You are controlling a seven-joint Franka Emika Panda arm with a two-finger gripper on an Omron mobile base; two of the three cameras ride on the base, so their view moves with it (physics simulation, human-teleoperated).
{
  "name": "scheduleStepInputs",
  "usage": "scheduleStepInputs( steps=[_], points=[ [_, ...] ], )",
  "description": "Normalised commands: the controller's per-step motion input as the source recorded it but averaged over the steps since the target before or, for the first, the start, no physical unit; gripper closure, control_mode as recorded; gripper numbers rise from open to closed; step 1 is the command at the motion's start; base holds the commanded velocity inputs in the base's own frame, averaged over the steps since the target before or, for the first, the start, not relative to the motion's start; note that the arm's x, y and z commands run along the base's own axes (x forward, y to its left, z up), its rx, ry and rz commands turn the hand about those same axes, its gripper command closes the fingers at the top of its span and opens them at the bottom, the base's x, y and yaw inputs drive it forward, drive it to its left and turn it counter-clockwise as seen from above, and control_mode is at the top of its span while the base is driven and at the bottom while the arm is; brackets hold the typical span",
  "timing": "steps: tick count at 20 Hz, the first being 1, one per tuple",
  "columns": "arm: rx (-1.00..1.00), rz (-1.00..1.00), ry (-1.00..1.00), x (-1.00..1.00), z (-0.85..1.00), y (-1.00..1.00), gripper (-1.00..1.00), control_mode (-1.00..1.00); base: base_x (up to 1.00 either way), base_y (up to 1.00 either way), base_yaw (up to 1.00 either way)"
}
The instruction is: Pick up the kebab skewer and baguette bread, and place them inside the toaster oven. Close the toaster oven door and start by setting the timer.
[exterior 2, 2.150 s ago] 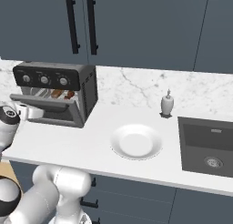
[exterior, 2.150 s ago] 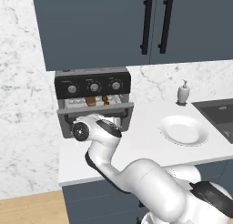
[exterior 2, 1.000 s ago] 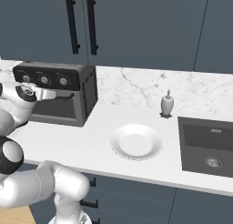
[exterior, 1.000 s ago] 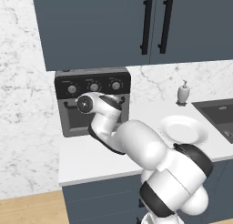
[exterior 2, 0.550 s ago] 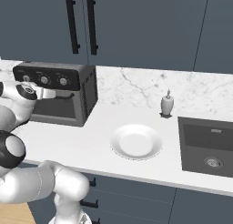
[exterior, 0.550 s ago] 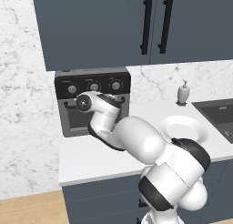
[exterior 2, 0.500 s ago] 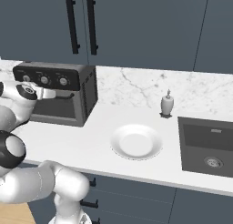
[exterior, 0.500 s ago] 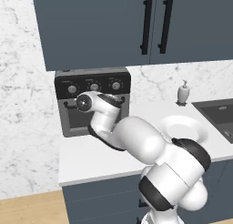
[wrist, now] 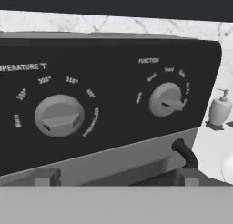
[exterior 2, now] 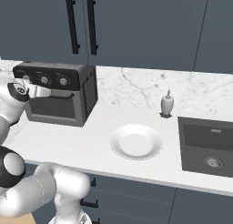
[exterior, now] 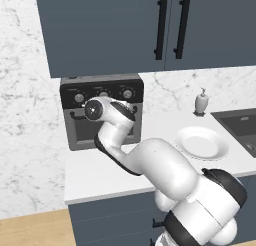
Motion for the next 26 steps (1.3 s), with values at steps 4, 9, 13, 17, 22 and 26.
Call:
scheduleStepInputs(
  steps=[4,9,13,17,22,26],
  points=[
    [0.0,0.0,0.02,-0.73,0.36,0.03,-1.0,-1.0,0.0,0.0,0.0],
    [0.0,0.02,0.0,-0.53,0.0,0.02,-1.0,-1.0,0.0,0.0,0.0],
    [0.0,0.1,-0.09,-0.26,0.0,0.12,-1.0,-1.0,0.0,0.0,0.0],
    [-0.02,0.15,-0.2,-0.03,0.0,0.22,-1.0,-1.0,0.0,0.0,0.0],
    [-0.03,0.12,-0.28,0.0,-0.03,0.43,-1.0,-1.0,0.0,0.0,0.0],
    [0.0,0.02,-0.22,-0.01,0.03,0.61,-1.0,-1.0,0.0,0.0,0.0]
  ],
)
